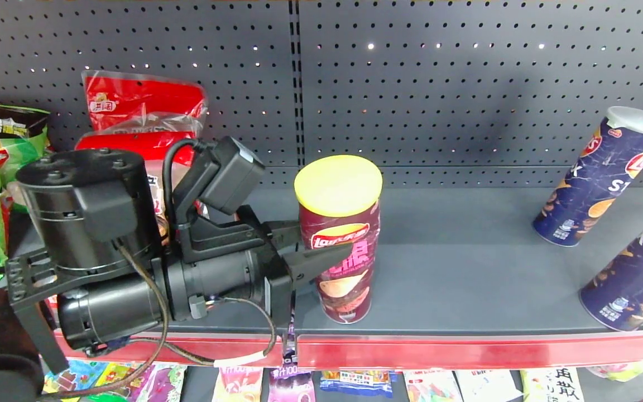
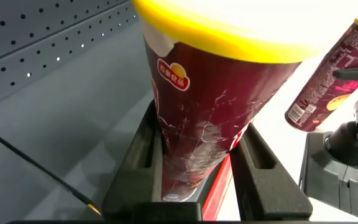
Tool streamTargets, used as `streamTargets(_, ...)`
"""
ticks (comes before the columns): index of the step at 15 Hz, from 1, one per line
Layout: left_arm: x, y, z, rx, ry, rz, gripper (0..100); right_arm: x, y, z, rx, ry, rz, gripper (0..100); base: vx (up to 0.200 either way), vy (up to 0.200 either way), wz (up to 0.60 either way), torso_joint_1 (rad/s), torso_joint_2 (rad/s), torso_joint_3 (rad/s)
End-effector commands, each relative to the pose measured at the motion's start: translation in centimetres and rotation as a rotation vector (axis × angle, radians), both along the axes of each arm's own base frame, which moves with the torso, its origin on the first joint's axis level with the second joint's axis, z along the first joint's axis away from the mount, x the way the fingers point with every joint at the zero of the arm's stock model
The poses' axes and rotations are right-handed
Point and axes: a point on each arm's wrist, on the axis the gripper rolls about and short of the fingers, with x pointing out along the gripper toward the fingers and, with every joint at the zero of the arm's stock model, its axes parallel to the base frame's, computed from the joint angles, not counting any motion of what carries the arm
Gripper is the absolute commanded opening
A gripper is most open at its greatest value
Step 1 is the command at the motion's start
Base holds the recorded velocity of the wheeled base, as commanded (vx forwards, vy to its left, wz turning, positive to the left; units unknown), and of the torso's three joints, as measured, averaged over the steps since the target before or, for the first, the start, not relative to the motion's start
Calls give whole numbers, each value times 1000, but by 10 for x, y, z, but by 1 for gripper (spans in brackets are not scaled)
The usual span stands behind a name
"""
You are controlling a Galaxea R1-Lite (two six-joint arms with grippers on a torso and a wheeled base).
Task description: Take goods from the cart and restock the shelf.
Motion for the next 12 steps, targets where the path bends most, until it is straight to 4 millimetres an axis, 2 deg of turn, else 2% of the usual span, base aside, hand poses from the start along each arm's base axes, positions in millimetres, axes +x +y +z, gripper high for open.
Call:
streamTargets(1, 3, -2, 5, -10, -8, 3, 0, 0, 0, 0, 0, 1, 1, 0, 0, 0, 0, 0, 0, 0)
streamTargets(5, 14, -11, 10, -25, -17, 2, 0, 0, 0, 1, 0, -2, 0, 0, 0, 0, 0, 0, 0, 0)
streamTargets(12, 13, -11, 7, -14, -4, -4, 0, 0, 0, 0, 0, -2, 0, 0, 0, 0, 0, 0, 0, 0)
